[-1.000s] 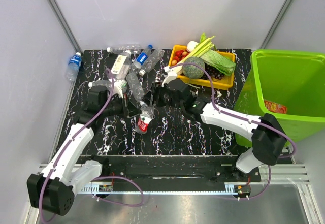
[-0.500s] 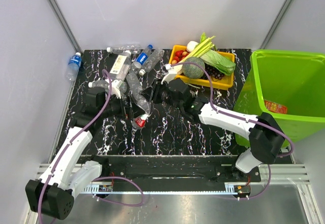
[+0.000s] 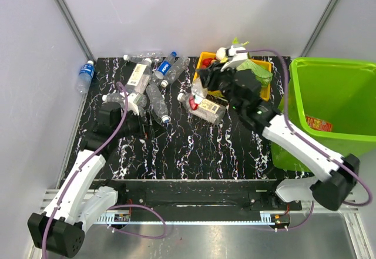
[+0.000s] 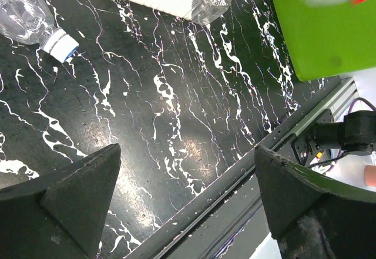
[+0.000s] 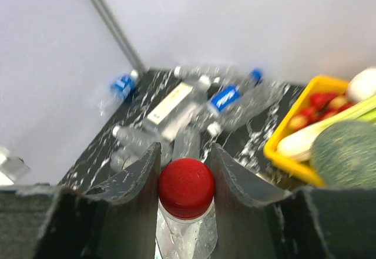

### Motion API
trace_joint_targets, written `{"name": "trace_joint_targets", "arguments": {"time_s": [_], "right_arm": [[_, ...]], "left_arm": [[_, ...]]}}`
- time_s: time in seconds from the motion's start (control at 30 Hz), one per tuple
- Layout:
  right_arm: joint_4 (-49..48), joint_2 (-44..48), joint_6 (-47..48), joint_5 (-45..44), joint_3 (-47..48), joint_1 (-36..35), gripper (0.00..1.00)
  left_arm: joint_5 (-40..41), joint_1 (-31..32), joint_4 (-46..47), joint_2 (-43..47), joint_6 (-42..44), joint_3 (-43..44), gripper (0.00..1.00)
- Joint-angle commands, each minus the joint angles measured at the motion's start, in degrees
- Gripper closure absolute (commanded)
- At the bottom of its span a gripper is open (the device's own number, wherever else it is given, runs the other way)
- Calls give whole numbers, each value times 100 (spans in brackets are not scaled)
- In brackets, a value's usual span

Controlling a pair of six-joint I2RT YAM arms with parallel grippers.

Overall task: Put the plastic bottles in the bin
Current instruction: Place the plastic bottle in the trash bin.

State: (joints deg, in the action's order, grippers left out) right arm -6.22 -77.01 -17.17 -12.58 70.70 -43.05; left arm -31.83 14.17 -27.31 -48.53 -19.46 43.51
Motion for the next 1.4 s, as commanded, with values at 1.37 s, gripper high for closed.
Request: {"name": "trace_joint_targets", "arguments": {"time_s": [1.37], "right_arm": [[586, 2076, 6886, -4859, 770, 1290, 44]], "left_arm": [[511, 209, 33, -33, 83, 185, 1]]}}
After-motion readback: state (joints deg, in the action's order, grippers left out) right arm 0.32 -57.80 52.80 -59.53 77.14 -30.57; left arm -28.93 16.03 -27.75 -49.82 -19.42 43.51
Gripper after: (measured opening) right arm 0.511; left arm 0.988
